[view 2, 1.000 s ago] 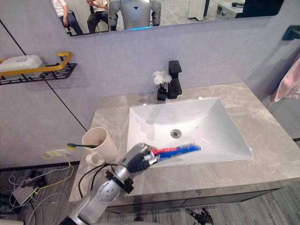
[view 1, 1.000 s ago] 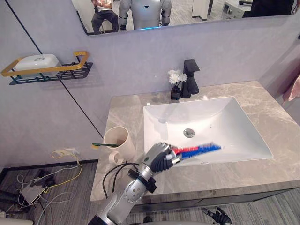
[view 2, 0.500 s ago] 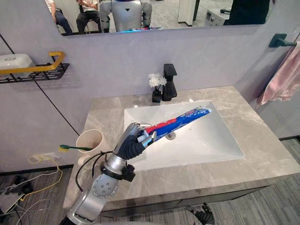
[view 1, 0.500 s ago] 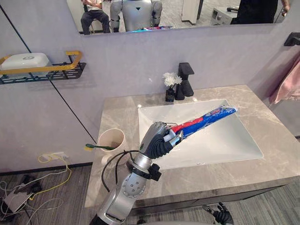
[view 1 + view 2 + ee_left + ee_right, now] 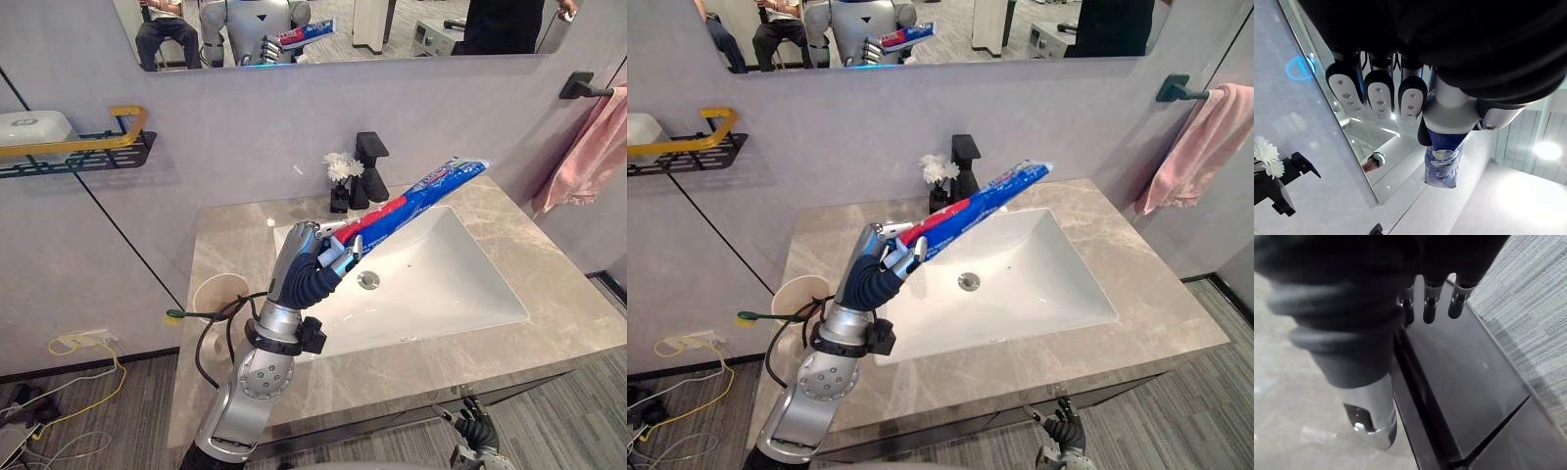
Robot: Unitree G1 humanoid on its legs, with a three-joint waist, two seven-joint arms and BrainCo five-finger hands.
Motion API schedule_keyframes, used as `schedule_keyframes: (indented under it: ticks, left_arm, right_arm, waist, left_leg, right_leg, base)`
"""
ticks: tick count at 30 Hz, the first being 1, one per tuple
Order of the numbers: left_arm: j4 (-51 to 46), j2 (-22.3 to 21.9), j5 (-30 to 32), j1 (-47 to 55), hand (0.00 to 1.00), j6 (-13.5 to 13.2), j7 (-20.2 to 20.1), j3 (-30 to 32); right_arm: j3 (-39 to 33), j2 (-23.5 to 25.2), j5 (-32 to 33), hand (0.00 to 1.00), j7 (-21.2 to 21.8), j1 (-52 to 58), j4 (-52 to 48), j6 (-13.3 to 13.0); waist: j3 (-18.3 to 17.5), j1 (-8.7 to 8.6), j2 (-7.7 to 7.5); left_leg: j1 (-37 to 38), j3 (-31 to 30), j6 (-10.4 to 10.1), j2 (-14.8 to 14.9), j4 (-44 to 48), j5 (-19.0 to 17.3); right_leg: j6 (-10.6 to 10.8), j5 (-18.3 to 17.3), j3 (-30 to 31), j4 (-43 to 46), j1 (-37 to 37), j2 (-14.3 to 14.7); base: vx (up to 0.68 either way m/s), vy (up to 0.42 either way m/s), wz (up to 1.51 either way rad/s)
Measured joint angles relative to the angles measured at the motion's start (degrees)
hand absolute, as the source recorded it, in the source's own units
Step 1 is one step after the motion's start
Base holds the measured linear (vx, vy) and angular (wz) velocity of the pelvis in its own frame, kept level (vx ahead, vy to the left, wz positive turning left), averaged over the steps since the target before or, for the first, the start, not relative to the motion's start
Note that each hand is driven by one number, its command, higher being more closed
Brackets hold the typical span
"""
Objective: Organize washtable
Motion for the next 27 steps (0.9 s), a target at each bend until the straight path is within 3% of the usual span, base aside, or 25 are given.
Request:
schedule_keyframes:
  ticks: [8,13,17,27]
  left_arm:
    - [-1.94,0.15,-0.96,-0.85,1.0,0.01,0.83,2.56]
    - [-1.95,0.31,-1.19,-1.18,1.0,0.0,-0.2,4.14]
    - [-1.94,0.42,-2.1,-1.24,1.0,0.04,-1.62,6.47]
    - [-1.9,1.42,-2.1,-2.57,1.0,0.1,-4.17,7.73]
  right_arm:
    - [-4.04,-1.58,0.49,0.0,3.32,6.25,-15.5,0.42]
    - [-15.85,-4.05,-2.45,0.0,4.76,7.84,-23.29,0.69]
    - [-24.95,-4.31,-11.16,0.0,2.37,7.78,-31.07,3.83]
    - [-37.54,-7.31,-15.88,0.0,1.85,7.24,-49.09,3.88]
  waist:
    - [0.0,-1.61,0.0]
    - [-0.05,-2.57,0.06]
    - [-0.64,-3.81,0.89]
    - [-0.98,-6.27,1.33]
  left_leg:
    - [-0.07,0.37,0.12,-0.02,0.0,-0.08]
    - [-0.15,0.4,0.17,-0.04,-0.02,-0.11]
    - [-0.5,0.81,0.16,0.06,-0.23,-0.14]
    - [-0.9,2.25,0.12,0.37,-0.14,-0.62]
  right_leg:
    - [0.02,0.1,0.41,0.01,-0.6,-0.01]
    - [0.02,0.1,0.45,-0.16,-0.7,0.01]
    - [0.02,0.25,1.47,-0.53,-1.44,0.2]
    - [0.19,0.67,3.41,-0.63,-2.61,0.63]
  base:
    - [-0.01,0.0,-0.03]
    - [0.0,0.0,0.0]
    - [0.02,-0.007,-0.1]
    - [0.02,0.0,-0.11]
